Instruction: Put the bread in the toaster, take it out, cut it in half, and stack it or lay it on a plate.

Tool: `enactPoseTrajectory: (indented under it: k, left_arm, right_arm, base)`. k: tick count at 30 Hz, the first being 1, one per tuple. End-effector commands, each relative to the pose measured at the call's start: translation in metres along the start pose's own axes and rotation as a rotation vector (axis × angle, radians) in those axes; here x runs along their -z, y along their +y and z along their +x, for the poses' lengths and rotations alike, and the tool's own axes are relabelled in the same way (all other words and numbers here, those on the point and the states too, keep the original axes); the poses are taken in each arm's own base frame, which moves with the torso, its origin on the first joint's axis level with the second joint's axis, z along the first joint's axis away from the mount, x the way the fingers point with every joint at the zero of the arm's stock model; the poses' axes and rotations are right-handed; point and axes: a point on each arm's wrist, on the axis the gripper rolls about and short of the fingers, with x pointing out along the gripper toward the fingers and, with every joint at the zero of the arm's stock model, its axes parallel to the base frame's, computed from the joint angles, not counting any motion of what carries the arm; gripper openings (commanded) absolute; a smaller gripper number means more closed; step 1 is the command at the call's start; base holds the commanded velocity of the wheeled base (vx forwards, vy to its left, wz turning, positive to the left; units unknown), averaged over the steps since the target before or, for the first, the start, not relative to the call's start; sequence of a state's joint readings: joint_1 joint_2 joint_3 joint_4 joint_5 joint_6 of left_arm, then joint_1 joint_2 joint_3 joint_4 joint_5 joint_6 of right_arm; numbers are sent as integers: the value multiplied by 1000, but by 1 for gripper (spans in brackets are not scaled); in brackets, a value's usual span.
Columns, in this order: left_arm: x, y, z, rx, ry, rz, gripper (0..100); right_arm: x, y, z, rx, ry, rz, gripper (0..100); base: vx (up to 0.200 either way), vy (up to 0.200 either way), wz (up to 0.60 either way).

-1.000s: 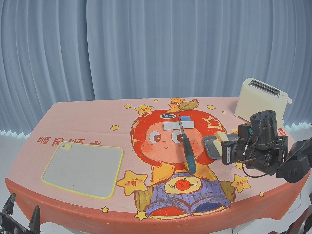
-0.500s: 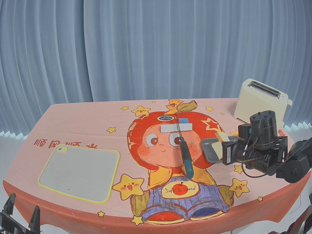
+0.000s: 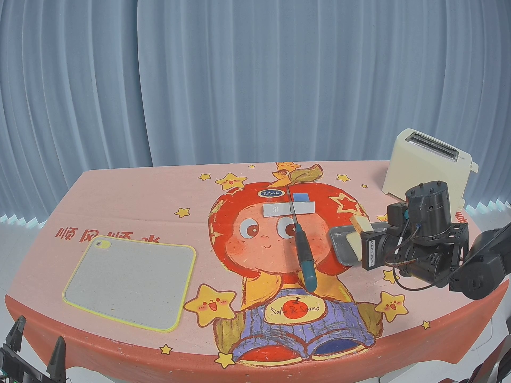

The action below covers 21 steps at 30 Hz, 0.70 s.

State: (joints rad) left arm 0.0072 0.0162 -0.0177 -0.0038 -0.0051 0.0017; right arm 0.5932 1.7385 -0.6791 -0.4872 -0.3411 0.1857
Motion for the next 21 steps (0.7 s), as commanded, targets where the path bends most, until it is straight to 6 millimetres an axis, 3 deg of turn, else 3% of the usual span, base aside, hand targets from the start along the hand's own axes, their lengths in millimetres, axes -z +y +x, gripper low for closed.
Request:
enactPoseTrajectory:
  k: [1, 21]
  left_arm:
    - [5, 0, 0, 1, 1, 0, 100]
    - [5, 0, 0, 1, 1, -2, 100]
  right_arm:
    - [3, 2, 3, 5, 12, -7, 0]
    - [9, 4, 11, 13, 40, -16, 0]
  base:
    - [0, 0, 0]
    - [0, 0, 0]
